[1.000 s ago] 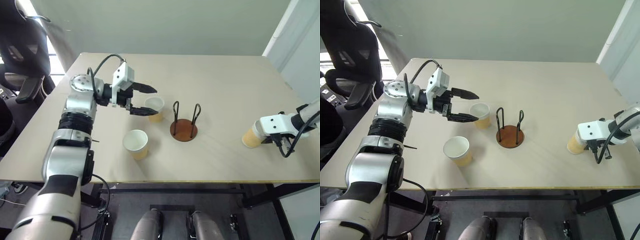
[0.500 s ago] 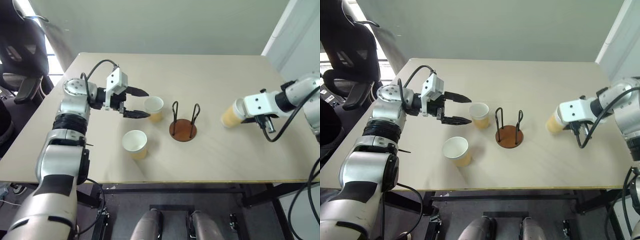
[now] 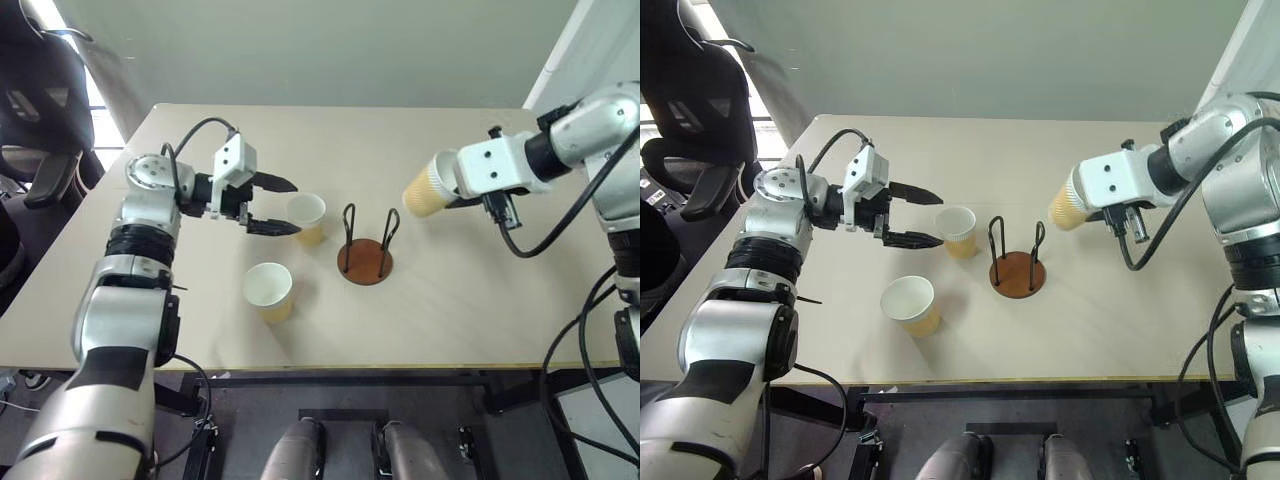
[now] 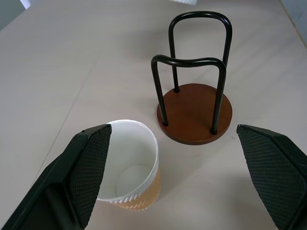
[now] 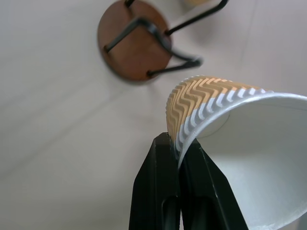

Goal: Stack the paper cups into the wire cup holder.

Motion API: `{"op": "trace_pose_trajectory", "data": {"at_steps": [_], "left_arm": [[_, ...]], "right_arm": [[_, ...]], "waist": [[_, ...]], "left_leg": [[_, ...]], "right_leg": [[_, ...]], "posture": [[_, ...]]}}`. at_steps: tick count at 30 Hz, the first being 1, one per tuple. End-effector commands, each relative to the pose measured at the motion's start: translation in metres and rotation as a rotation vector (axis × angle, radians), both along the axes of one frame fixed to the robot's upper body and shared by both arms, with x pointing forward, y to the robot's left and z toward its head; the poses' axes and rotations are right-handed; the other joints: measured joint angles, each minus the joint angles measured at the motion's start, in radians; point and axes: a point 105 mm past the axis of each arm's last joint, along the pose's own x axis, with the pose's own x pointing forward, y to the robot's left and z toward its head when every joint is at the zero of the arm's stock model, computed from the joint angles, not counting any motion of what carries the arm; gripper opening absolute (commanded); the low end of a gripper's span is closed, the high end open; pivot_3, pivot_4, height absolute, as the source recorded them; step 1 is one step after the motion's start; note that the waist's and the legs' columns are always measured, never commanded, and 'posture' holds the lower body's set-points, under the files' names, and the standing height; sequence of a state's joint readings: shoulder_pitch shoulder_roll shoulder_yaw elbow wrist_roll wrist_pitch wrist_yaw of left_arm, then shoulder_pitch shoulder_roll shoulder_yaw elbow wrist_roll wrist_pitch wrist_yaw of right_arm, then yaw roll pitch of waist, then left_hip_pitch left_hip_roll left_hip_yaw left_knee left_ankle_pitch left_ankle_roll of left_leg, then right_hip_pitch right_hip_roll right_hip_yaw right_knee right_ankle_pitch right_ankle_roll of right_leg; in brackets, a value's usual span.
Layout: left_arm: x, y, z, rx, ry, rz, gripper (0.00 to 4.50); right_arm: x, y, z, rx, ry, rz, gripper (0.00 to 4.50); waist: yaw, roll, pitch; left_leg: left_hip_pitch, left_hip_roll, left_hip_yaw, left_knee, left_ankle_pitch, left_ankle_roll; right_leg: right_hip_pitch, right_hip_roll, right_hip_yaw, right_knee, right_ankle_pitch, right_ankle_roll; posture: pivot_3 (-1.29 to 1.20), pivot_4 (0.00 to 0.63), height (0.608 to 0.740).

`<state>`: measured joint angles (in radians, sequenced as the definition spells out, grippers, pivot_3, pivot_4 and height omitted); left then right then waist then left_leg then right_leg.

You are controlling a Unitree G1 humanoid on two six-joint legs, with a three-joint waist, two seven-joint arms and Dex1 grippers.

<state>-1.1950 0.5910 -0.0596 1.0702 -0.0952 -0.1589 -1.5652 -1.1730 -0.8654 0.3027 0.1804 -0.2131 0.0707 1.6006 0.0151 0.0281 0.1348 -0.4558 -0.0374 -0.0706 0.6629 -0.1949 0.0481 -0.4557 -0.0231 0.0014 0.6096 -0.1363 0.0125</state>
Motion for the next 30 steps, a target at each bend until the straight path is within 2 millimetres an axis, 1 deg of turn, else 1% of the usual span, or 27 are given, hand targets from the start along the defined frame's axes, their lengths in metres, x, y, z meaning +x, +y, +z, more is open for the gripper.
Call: {"op": "trace_pose_trajectory", "data": {"at_steps": [1,7,10,14,23,30], "left_arm": [[0.0,-0.004,0.016,-0.004,-0.048,-0.02,4.5],[0.001,-0.007,0.016,-0.005,-0.048,-0.027,4.5],[0.001,-0.008,0.016,-0.005,-0.049,-0.029,4.5],[0.001,-0.009,0.014,-0.008,-0.046,-0.031,4.5],[0.001,-0.007,0.014,-0.013,-0.045,-0.026,4.5],[0.0,-0.005,0.013,-0.014,-0.044,-0.025,4.5]], "right_arm": [[-0.007,0.012,0.015,0.005,-0.045,0.051,0.02],[-0.011,0.036,0.022,0.041,-0.053,0.111,0.02],[-0.013,0.044,0.024,0.052,-0.052,0.13,0.02],[-0.015,0.055,0.019,0.059,-0.035,0.163,0.02],[-0.017,0.061,0.006,0.044,0.003,0.192,0.02],[-0.019,0.064,0.001,0.031,0.024,0.208,0.02]], "waist": [[0.0,0.0,0.0],[-0.001,0.0,0.0],[-0.002,0.0,0.0],[-0.002,0.0,0.0],[-0.002,0.0,0.0],[-0.002,0.0,0.0]], "left_leg": [[0.0,0.0,0.0,0.0,0.0,0.0],[0.0,0.0,0.0,0.001,0.0,0.0],[0.0,0.0,0.0,0.001,0.0,0.0],[0.0,0.0,0.0,0.001,0.0,0.0],[0.0,0.0,0.0,0.001,0.0,0.0],[0.0,0.0,0.0,0.001,0.0,0.0]], "right_leg": [[0.0,0.0,0.0,0.0,0.0,0.0],[0.0,0.0,0.0,0.001,0.0,0.0],[0.0,0.0,0.0,0.001,0.0,0.0],[0.0,0.0,0.0,0.0,0.0,-0.001],[0.0,0.0,0.0,0.001,0.0,-0.001],[0.0,0.0,0.0,0.001,0.0,-0.001]], "posture": [[0.0,0.15,0.74],[0.0,0.15,0.74],[0.0,0.15,0.74],[0.0,0.15,0.74],[0.0,0.15,0.74],[0.0,0.15,0.74]]}}
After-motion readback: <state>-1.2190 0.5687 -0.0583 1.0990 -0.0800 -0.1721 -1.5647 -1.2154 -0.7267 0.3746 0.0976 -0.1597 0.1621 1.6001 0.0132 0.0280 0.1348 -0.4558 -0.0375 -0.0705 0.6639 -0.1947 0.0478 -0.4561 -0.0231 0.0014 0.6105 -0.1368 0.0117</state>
